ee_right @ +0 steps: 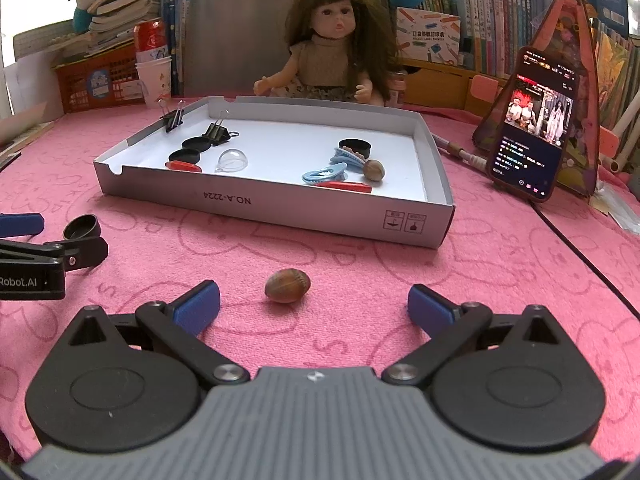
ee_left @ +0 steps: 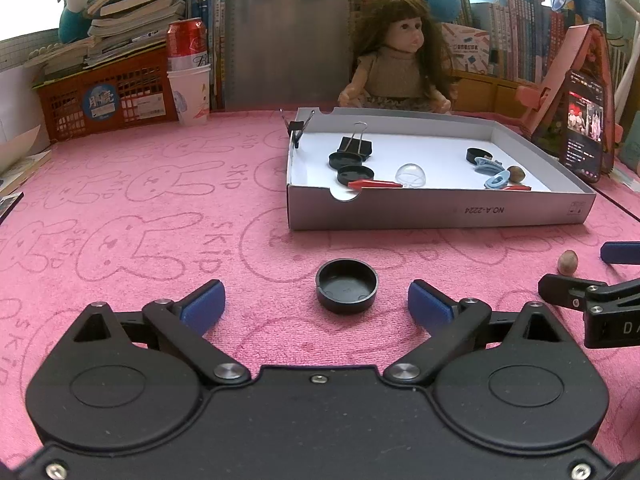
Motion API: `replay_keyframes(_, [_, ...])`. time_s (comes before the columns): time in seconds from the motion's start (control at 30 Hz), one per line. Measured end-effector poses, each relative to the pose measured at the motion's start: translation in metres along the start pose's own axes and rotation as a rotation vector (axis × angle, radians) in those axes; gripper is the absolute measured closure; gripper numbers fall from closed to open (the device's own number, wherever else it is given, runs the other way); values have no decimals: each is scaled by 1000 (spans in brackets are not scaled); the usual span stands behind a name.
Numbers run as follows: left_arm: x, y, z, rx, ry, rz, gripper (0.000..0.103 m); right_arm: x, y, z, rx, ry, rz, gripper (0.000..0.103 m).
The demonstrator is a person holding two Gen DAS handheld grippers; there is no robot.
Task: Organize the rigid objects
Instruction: 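Position the left tool over the black lid while the right tool hovers over the brown acorn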
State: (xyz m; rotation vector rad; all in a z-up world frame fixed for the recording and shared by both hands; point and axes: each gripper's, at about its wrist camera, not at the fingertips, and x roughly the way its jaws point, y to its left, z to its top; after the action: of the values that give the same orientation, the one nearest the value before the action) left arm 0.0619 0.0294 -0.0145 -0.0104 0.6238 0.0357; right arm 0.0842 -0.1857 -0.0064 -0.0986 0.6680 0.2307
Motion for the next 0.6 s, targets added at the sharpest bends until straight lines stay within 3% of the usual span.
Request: replay_keyframes(0.6, [1, -1, 1, -3, 10, 13, 2, -1, 0, 0, 5, 3, -12, 0])
